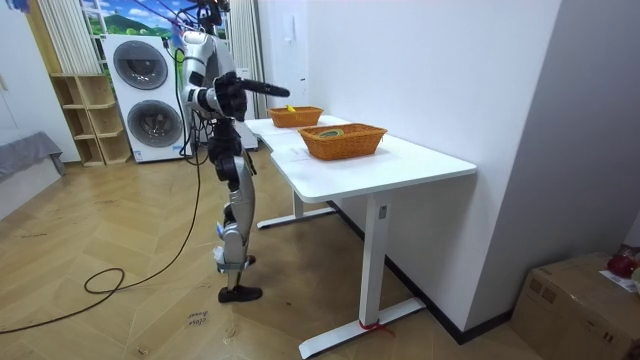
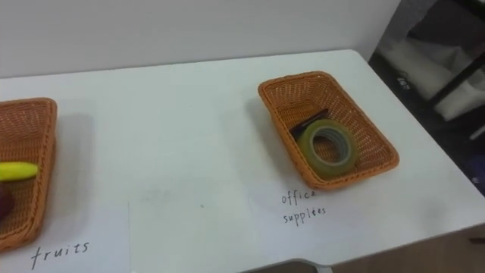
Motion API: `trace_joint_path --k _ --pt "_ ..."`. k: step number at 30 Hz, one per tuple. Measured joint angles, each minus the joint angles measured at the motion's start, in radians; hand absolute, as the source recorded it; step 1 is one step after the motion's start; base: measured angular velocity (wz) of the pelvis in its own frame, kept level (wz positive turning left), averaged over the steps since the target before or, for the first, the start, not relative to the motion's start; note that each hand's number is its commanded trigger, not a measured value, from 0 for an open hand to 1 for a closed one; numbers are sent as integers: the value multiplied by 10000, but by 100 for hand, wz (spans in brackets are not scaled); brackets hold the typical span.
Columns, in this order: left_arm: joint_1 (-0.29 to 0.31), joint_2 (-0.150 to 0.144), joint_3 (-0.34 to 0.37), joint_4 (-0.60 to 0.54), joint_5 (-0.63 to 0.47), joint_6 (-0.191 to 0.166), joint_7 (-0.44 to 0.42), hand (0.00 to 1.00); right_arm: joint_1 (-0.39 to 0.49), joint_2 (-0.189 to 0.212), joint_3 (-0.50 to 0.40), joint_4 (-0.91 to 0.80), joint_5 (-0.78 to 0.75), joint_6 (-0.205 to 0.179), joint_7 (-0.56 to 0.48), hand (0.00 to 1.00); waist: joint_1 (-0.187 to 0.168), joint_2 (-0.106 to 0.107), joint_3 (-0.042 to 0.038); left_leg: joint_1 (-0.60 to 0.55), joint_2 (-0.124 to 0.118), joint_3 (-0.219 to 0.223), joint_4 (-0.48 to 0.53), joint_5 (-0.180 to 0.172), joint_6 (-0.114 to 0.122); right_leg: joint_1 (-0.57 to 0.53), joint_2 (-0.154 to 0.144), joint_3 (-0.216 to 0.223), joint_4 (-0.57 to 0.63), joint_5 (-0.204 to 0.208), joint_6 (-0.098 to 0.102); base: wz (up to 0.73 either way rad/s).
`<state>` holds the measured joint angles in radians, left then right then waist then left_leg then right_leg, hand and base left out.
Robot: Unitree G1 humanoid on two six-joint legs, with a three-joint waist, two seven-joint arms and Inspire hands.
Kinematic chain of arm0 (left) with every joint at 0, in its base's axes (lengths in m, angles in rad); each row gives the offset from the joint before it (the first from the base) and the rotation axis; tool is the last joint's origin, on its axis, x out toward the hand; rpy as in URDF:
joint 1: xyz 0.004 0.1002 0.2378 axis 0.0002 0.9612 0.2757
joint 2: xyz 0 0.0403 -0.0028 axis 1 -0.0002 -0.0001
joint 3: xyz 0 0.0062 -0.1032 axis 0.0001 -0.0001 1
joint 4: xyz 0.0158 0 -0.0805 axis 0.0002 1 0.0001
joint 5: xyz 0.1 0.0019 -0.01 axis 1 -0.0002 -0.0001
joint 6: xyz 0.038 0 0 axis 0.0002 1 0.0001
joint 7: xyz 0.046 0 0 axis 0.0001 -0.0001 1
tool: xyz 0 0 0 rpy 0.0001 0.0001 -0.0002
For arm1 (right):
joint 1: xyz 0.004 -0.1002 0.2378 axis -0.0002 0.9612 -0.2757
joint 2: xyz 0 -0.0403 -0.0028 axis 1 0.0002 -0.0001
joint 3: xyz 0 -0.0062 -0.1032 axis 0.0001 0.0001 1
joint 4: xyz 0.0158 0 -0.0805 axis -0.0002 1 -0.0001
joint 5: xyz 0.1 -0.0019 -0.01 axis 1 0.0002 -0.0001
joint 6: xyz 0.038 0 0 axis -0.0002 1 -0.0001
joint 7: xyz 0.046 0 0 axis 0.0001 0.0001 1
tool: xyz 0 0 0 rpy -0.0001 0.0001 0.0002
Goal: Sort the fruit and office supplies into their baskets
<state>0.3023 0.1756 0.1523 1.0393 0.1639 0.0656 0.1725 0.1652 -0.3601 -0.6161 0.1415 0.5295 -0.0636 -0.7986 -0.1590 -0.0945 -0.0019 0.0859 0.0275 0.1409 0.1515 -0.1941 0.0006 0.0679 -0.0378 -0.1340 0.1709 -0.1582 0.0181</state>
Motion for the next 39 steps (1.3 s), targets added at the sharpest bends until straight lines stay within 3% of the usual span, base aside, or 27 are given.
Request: trace_joint_path --k 3,14,20,22,28,30,33,39 --pt "50 -33 0 -66 -89 9 0 0 222 71 0 288 581 -23 -205 0 -4 74 2 -1 2 -2 -13 -4 -6 -4 8 39 -6 -1 0 0" --pt "86 -58 63 -279 -659 -5 -76 0 574 1052 6 3622 1481 -125 -429 0 15 306 -8 -28 -18 -23 -7 -6 -7 -20 -2 34 -17 -57 2 0" --pt "90 -103 32 -462 -953 -12 -76 0 592 1111 71 4821 1471 -132 -383 0 9 297 -1 -17 -45 -55 6 -5 -6 3 -28 31 -9 -98 23 0" --pt "45 -78 -7 -458 -965 -47 -70 0 739 1139 528 5213 1495 -302 -389 0 98 355 27 -14 -40 -51 1 -7 -5 -11 -25 68 -14 -106 23 0" --pt "25 -181 -9 -467 -955 -97 -64 0 1305 2098 1266 5808 1227 -315 -373 0 299 483 -13 -37 -42 -18 -13 -11 -5 -37 -11 92 -2 -113 16 0" --pt "40 -202 -9 -455 -955 -97 -59 0 1364 2129 1488 6177 1267 -310 -315 0 288 565 -34 -33 -46 -13 -13 -13 0 -35 -17 86 -2 -113 17 0" --pt "38 -227 -8 -464 -941 -98 -48 0 1357 2135 2026 6751 1251 -307 -100 0 281 627 -57 5 -43 -21 -9 -13 -1 18 -20 60 -7 -118 15 0" --pt "62 -279 -102 -160 -956 -160 -170 0 1235 2174 3247 8373 1281 -91 2041 0 526 647 -16 284 -38 -45 -25 -83 -25 181 -15 77 -32 -211 18 -1"
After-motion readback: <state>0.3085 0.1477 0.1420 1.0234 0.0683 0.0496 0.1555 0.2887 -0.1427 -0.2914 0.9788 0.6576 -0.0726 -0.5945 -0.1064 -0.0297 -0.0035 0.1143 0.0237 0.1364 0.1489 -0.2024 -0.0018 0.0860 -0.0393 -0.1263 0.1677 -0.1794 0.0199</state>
